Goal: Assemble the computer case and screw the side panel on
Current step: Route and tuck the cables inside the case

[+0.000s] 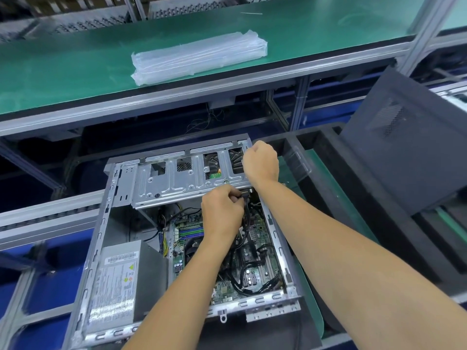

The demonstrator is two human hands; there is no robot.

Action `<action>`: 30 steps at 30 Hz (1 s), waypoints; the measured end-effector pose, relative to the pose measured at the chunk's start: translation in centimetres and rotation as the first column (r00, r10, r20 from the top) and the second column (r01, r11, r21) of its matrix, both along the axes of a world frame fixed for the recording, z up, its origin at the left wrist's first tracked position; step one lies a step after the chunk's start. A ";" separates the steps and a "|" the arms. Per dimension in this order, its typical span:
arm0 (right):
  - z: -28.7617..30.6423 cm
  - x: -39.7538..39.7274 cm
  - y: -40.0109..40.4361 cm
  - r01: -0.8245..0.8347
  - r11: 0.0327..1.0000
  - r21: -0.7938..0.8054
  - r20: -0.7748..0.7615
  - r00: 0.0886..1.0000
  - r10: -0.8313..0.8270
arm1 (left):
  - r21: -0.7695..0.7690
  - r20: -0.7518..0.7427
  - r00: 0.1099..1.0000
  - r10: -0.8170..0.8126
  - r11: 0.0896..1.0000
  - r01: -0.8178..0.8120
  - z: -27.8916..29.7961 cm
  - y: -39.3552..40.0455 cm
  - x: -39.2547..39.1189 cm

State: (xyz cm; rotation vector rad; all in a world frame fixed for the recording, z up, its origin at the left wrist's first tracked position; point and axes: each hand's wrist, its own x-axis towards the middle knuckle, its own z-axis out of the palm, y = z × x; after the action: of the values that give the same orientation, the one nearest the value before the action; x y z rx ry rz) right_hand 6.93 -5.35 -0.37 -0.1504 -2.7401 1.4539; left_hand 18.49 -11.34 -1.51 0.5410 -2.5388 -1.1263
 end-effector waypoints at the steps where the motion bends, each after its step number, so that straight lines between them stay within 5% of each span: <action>1: 0.0 0.0 0.0 -0.003 1.000 0.002 0.000 1.000 0.003 | -0.001 -0.006 1.000 0.004 1.000 -0.004 0.0 0.0 0.0; 12: 0.0 0.3 0.2 -0.024 0.998 -0.052 0.011 1.000 0.025 | -0.097 -0.061 0.998 -0.027 0.995 0.021 -0.2 -0.1 -0.1; 25: 0.0 0.4 0.3 -0.024 0.998 -0.053 0.000 1.000 0.024 | -0.021 -0.027 0.996 0.081 0.996 -0.081 0.1 0.5 -0.2; 30: 0.2 0.5 0.4 -0.028 0.998 -0.053 0.016 0.999 0.029 | -0.080 -0.008 1.000 -0.022 0.997 0.021 0.2 -0.3 0.4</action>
State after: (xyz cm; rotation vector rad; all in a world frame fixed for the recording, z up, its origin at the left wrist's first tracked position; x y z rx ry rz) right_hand 7.40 -4.96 -0.21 -0.1258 -2.7299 1.5397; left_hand 18.87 -11.59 -1.28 0.4883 -2.5757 -1.0263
